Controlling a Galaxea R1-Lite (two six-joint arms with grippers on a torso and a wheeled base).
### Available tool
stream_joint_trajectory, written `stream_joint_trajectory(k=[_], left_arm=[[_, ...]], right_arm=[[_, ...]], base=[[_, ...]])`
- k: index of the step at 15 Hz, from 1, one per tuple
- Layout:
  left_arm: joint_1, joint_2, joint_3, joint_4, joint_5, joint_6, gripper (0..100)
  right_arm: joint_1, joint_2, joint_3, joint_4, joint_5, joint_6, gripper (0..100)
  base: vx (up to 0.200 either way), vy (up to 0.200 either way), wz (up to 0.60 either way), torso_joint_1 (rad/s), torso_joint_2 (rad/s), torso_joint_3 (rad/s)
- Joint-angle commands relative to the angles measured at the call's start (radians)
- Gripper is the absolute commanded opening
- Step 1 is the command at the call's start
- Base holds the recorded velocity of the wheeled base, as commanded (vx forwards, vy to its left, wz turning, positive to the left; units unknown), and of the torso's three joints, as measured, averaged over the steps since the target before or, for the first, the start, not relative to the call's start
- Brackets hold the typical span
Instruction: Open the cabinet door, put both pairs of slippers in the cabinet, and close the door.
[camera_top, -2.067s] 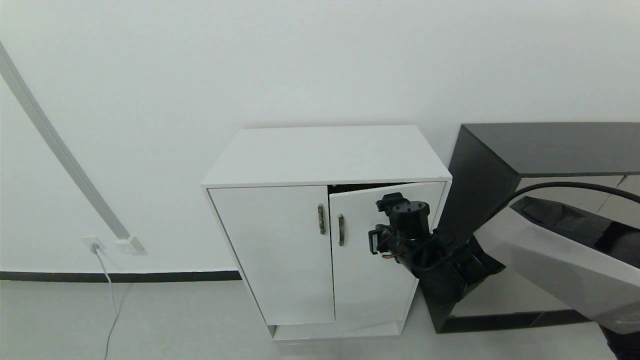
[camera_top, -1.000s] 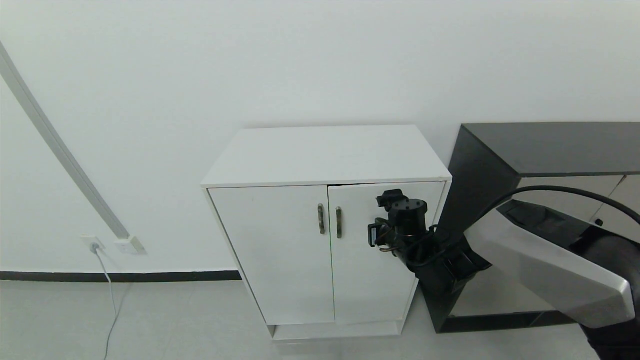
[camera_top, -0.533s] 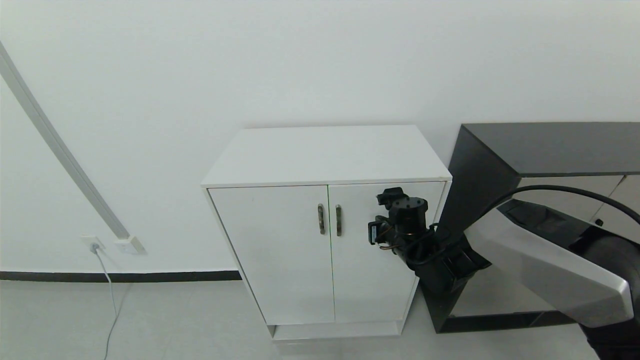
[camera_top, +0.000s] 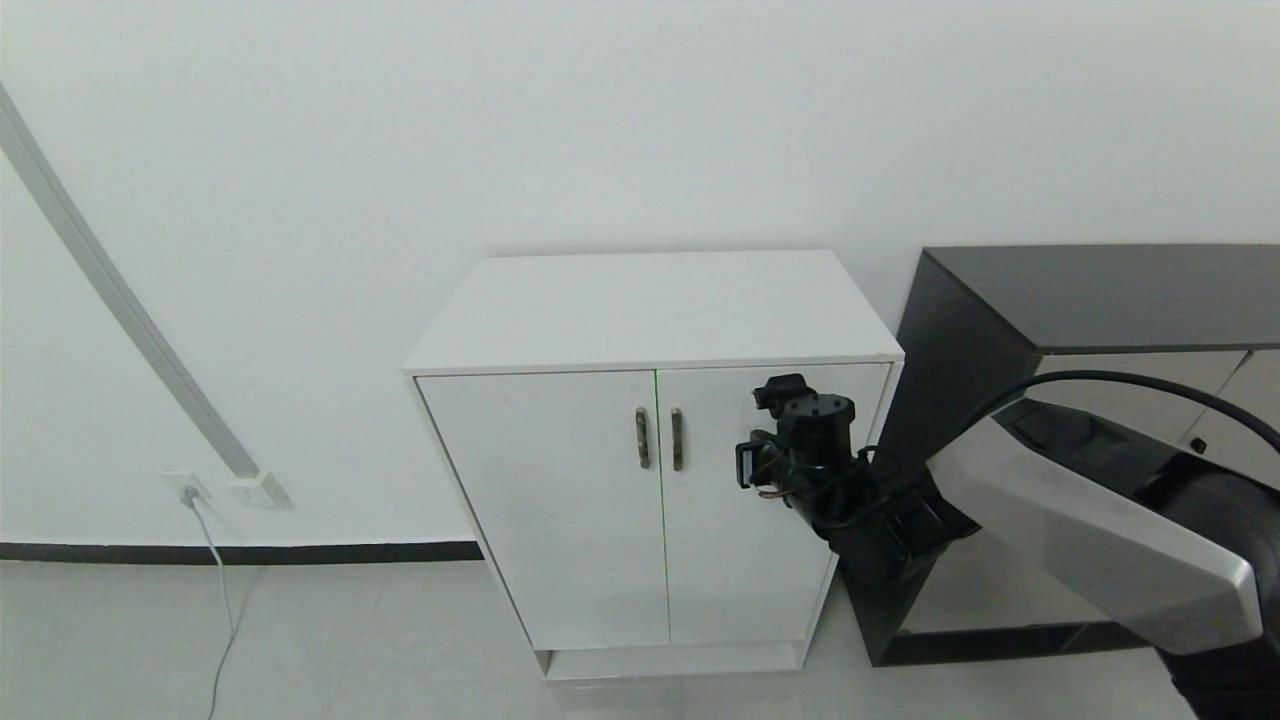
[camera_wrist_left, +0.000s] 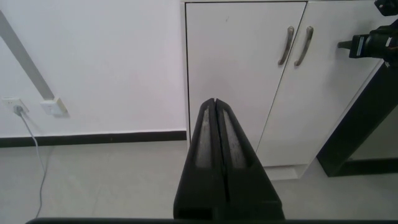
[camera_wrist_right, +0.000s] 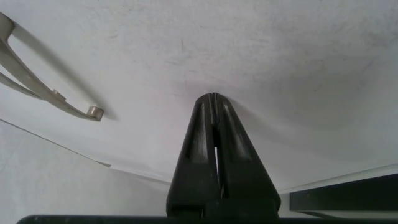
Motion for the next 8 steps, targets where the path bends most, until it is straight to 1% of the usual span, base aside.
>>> stream_joint_trajectory(k=[1,8], left_arm=[[0.0,0.001,0.0,0.0,0.0,0.0,0],[0.0,0.001,0.0,0.0,0.0,0.0,0]], right_arm=[[0.001,0.002,-0.004,-0.001,0.0,0.0,0],[-0.001,0.005,-0.017,0.001,-0.001,-0.003,0]], base=[[0.0,0.0,0.0,0.0,0.0,0.0],[0.0,0.0,0.0,0.0,0.0,0.0]])
